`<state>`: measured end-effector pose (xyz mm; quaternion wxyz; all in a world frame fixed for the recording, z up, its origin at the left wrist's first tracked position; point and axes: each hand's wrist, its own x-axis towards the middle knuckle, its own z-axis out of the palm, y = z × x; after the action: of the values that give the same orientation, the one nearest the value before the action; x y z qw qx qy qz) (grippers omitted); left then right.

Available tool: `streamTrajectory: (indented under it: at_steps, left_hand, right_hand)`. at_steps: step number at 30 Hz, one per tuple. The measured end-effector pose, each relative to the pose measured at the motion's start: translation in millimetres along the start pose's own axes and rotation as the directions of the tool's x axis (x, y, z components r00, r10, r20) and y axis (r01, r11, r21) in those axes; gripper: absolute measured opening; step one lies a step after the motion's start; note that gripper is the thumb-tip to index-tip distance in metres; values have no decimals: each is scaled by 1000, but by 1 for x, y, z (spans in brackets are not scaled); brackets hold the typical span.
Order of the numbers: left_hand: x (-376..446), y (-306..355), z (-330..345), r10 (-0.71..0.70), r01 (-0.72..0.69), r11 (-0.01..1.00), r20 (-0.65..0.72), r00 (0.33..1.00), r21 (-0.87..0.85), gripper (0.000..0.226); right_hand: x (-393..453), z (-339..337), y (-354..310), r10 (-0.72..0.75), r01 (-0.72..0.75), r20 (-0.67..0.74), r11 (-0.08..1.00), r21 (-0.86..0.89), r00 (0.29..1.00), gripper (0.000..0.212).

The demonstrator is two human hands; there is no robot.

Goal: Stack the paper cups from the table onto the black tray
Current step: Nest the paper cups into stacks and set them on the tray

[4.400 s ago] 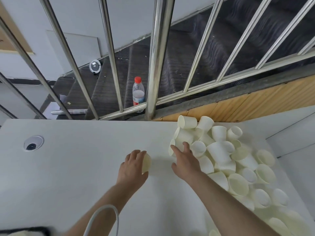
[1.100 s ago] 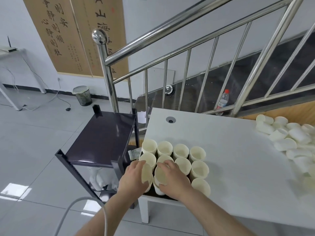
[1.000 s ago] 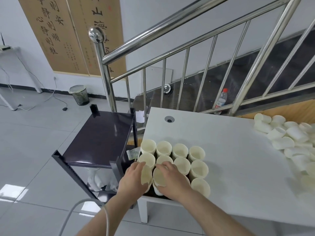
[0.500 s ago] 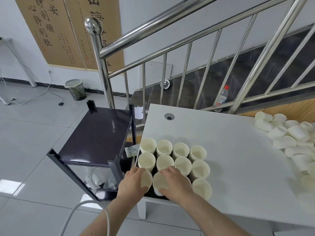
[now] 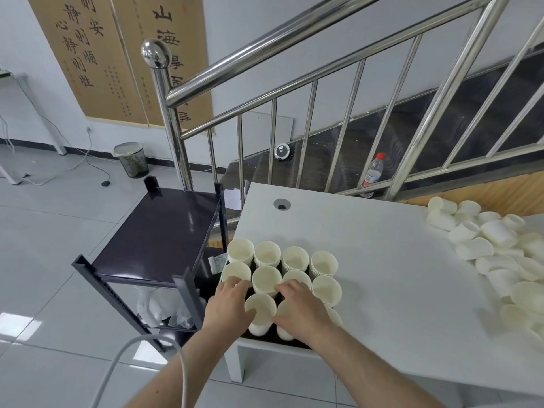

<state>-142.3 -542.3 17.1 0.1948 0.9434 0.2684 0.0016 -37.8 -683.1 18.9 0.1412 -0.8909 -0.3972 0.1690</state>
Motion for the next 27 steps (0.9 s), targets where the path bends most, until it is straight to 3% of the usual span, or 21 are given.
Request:
streamTrajectory:
  at_steps: [10, 18, 27]
  left_hand:
    - [-2, 116, 24, 92, -92, 995, -11, 996, -34, 55]
    - [-8, 242, 70, 239, -236, 969, 37, 970, -71, 53]
    - [-2, 342, 109, 357, -351, 933, 99, 929, -75, 51]
  right_hand:
    - [-56, -56, 94, 20, -23, -88, 999, -37, 996, 56]
    - [-130, -91, 206, 128, -133, -150, 991, -23, 980, 58]
    - [-174, -119, 298, 261, -262, -190, 965, 18, 946, 58]
